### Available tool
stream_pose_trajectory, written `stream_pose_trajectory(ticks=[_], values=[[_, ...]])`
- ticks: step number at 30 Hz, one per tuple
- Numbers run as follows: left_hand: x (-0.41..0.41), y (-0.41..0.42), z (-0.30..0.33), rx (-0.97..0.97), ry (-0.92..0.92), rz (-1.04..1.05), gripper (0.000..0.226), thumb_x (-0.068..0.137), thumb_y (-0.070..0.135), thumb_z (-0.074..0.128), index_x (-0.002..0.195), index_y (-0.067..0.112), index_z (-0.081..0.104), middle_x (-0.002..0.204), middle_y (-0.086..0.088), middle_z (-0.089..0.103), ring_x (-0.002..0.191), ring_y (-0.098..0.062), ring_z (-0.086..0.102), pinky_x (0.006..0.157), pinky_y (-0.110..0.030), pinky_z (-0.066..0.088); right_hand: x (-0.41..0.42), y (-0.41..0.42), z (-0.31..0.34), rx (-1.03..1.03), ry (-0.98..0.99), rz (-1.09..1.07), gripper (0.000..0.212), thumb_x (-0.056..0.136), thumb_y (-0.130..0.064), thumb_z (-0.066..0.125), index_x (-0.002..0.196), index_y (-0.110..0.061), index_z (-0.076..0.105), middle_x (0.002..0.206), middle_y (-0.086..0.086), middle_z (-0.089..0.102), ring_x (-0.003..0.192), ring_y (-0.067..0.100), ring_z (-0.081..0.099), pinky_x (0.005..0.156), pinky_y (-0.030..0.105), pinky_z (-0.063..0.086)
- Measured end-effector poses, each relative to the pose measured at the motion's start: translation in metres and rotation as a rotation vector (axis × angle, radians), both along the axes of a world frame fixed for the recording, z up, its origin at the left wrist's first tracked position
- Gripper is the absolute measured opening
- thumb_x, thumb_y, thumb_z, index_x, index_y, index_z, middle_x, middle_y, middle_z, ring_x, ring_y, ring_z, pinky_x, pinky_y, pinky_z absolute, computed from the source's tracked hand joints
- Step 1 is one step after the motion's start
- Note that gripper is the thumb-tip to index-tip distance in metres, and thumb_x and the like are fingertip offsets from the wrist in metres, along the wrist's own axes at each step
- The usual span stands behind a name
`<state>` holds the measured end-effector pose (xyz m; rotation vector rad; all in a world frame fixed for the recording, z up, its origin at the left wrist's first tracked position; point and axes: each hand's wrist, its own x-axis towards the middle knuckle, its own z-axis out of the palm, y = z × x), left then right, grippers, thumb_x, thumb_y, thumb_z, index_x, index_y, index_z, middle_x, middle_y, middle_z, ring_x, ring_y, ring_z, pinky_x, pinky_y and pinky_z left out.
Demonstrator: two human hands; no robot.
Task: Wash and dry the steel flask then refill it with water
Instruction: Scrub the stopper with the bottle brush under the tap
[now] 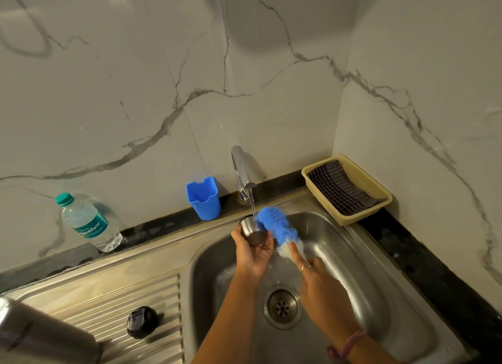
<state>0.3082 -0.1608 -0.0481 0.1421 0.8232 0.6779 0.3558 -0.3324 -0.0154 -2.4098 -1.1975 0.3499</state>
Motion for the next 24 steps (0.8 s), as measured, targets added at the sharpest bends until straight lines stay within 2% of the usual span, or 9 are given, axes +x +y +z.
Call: stream_pose_trajectory(ticks=[4, 7, 12, 18, 22, 24], values=[[0.0, -0.005, 0.001, -0.037, -0.021, -0.023, 0.055, 0.093, 0.042, 0.059, 0.128, 0.0, 0.054, 0.122, -0.024, 0.06, 0.094, -0.028, 0.063, 0.078, -0.032, 0.058, 0.019, -0.01, -0.006, 0.072, 0.084, -0.108, 0.072, 0.097, -0.017, 0.046, 0.143, -0.045, -0.001, 0.091, -0.011, 0.041, 0.059, 0.009, 0.051, 0.047, 0.017, 0.04], [0.002, -0.009, 0.001, -0.067, -0.061, -0.03, 0.052, 0.091, 0.038, 0.06, 0.124, -0.002, 0.056, 0.116, -0.024, 0.061, 0.094, -0.029, 0.063, 0.075, -0.033, 0.059, 0.023, -0.014, -0.011, 0.135, 0.138, -0.153, 0.069, 0.097, -0.017, 0.048, 0.141, -0.044, 0.002, 0.09, -0.007, 0.048, 0.069, 0.013, 0.059, 0.06, 0.025, 0.051], [0.0, -0.013, -0.012, -0.05, -0.078, -0.089, 0.053, 0.085, 0.038, 0.06, 0.123, 0.002, 0.058, 0.106, -0.022, 0.067, 0.081, -0.027, 0.067, 0.062, -0.03, 0.056, 0.026, -0.021, -0.017, 0.129, 0.164, -0.177, 0.067, 0.098, -0.019, 0.047, 0.138, -0.048, 0.002, 0.091, -0.006, 0.051, 0.075, 0.013, 0.061, 0.068, 0.026, 0.053], [-0.007, -0.012, -0.014, -0.059, -0.093, -0.063, 0.052, 0.088, 0.037, 0.061, 0.126, 0.001, 0.057, 0.116, -0.023, 0.063, 0.084, -0.03, 0.065, 0.057, -0.03, 0.058, 0.027, -0.022, -0.021, 0.103, 0.192, -0.161, 0.067, 0.099, -0.019, 0.044, 0.138, -0.048, -0.001, 0.092, -0.005, 0.051, 0.077, 0.012, 0.059, 0.069, 0.025, 0.05], [-0.006, -0.007, -0.012, -0.057, -0.087, -0.062, 0.05, 0.09, 0.038, 0.063, 0.124, 0.002, 0.058, 0.106, -0.021, 0.067, 0.086, -0.03, 0.066, 0.06, -0.029, 0.06, 0.027, -0.017, -0.022, 0.124, 0.202, -0.15, 0.067, 0.098, -0.018, 0.046, 0.138, -0.049, 0.001, 0.094, -0.004, 0.054, 0.08, 0.011, 0.06, 0.069, 0.024, 0.05], [-0.005, -0.003, -0.011, -0.037, -0.085, -0.072, 0.055, 0.083, 0.04, 0.069, 0.124, 0.003, 0.06, 0.105, -0.02, 0.07, 0.087, -0.029, 0.067, 0.063, -0.028, 0.058, 0.027, -0.016, -0.023, 0.136, 0.212, -0.147, 0.067, 0.098, -0.017, 0.046, 0.136, -0.05, 0.003, 0.096, -0.003, 0.055, 0.081, 0.011, 0.061, 0.071, 0.025, 0.051]])
